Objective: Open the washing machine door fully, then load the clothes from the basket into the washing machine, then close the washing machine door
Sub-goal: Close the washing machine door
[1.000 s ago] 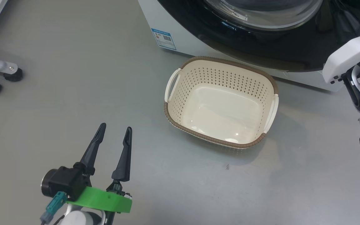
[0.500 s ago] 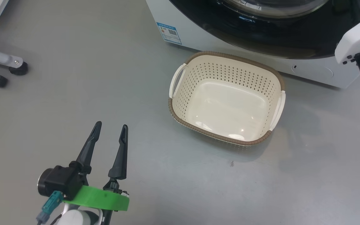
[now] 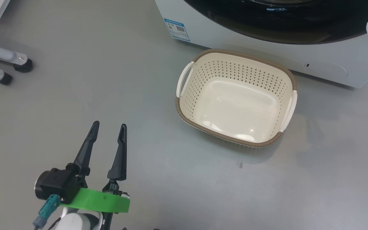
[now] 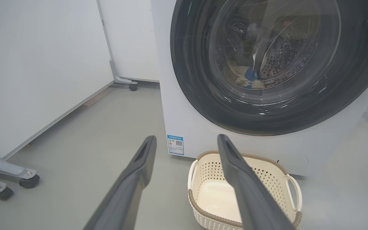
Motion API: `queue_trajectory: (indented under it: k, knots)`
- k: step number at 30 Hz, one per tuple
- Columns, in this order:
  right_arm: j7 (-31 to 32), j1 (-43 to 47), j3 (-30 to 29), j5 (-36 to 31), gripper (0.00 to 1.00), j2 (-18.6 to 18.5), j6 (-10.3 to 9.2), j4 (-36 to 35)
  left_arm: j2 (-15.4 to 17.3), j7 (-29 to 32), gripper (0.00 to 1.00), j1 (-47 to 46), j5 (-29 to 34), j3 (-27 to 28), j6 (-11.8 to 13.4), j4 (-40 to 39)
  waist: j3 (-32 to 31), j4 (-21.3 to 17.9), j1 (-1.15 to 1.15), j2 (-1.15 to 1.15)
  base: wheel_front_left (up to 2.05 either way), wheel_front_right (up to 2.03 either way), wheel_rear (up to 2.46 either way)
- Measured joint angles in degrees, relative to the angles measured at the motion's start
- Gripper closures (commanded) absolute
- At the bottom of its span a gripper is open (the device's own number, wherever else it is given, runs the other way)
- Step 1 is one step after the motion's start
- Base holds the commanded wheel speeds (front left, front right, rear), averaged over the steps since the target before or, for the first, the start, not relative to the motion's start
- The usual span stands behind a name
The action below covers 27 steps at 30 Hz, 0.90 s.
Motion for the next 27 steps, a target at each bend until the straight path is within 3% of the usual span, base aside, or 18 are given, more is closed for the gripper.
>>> queue_trajectory:
  k: [11, 17, 27]
  knots:
    - [-3.0, -0.3, 1.3, -0.7, 1.0, -0.7, 0.01, 4.0, 0.0, 0.0, 0.0, 0.0, -0.3, 0.1, 0.5, 0.2, -1.1, 0.2, 0.0, 0.0, 0.0, 0.0, 0.0]
    - [-5.9, 3.8, 1.4, -0.6, 1.0, -1.3, 0.01, 5.5, -0.1, 0.0, 0.0, -0.1, 0.2, -0.1, 0.5, 0.7, -2.7, 0.1, 0.0, 0.0, 0.0, 0.0, 0.0]
    - [-11.5, 14.5, 1.9, 3.0, 1.0, 4.1, 0.1, 5.6, -0.1, 0.0, 0.0, -0.1, 3.0, 1.6, 0.5, 1.9, -5.9, -2.9, 0.0, 0.0, 0.0, 0.0, 0.0]
